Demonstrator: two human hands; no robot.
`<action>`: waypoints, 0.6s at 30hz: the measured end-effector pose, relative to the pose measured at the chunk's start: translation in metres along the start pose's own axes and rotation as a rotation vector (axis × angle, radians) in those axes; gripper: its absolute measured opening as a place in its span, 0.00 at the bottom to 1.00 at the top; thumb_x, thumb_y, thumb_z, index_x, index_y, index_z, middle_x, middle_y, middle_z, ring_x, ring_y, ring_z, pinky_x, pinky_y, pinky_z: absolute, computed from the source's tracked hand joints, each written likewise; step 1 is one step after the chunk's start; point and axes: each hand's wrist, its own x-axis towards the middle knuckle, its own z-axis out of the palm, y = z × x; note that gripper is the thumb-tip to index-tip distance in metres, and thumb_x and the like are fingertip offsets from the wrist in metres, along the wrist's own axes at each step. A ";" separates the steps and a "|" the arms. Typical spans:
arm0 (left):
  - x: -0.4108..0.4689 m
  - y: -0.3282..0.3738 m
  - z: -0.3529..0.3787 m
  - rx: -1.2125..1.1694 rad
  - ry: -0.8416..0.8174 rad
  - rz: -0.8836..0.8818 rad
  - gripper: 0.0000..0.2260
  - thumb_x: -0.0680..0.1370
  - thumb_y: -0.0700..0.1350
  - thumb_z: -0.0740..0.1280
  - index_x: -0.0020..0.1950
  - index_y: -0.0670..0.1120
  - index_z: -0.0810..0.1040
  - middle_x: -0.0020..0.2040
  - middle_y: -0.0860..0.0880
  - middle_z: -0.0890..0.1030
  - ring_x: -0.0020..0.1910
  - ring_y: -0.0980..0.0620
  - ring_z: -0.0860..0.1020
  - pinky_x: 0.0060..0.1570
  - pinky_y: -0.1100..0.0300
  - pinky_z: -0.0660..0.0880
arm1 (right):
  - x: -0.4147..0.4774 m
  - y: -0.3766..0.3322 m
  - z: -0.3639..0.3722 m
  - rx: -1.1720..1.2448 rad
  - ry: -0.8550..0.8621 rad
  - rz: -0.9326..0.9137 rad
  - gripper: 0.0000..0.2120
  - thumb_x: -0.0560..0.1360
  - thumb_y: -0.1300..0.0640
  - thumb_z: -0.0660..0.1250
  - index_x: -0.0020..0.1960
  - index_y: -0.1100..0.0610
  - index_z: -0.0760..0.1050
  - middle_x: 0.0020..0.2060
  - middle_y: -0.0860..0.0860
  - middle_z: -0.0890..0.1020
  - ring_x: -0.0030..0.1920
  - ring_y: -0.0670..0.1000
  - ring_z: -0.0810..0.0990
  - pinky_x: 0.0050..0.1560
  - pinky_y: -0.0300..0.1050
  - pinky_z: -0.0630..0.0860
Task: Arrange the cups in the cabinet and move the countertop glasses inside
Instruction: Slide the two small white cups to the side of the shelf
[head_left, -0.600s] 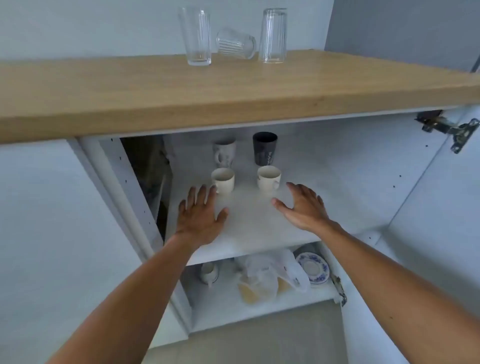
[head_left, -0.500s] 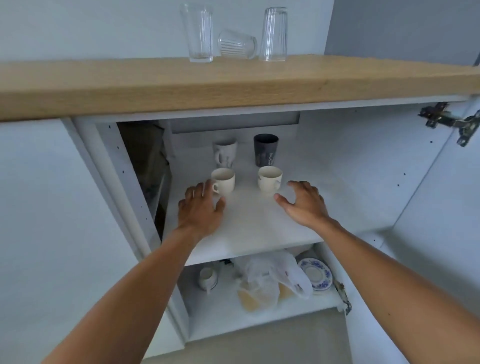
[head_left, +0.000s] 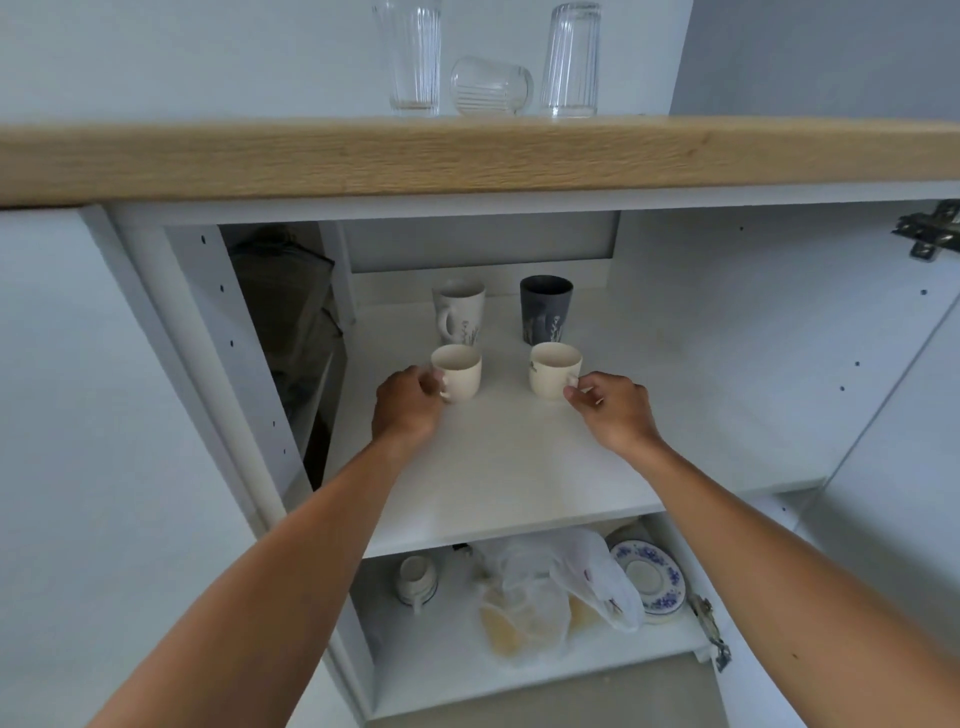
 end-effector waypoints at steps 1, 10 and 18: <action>0.000 -0.001 0.002 -0.018 -0.004 -0.006 0.12 0.81 0.48 0.61 0.51 0.42 0.81 0.53 0.41 0.83 0.54 0.40 0.79 0.44 0.58 0.68 | 0.000 0.001 0.000 0.033 0.008 0.006 0.11 0.77 0.48 0.69 0.49 0.55 0.83 0.39 0.50 0.82 0.46 0.55 0.81 0.48 0.47 0.77; 0.008 -0.001 0.012 -0.370 -0.126 -0.109 0.10 0.81 0.43 0.62 0.42 0.51 0.78 0.40 0.46 0.84 0.43 0.43 0.80 0.40 0.61 0.72 | 0.005 -0.009 0.006 0.473 -0.056 0.197 0.05 0.76 0.55 0.72 0.47 0.57 0.81 0.39 0.56 0.84 0.28 0.50 0.81 0.30 0.41 0.76; 0.004 0.016 0.022 -0.626 -0.280 -0.184 0.09 0.82 0.41 0.61 0.44 0.48 0.77 0.36 0.49 0.82 0.31 0.55 0.68 0.27 0.65 0.63 | -0.008 0.001 -0.003 0.590 0.034 0.115 0.04 0.76 0.61 0.72 0.42 0.57 0.79 0.42 0.60 0.86 0.39 0.52 0.87 0.45 0.48 0.84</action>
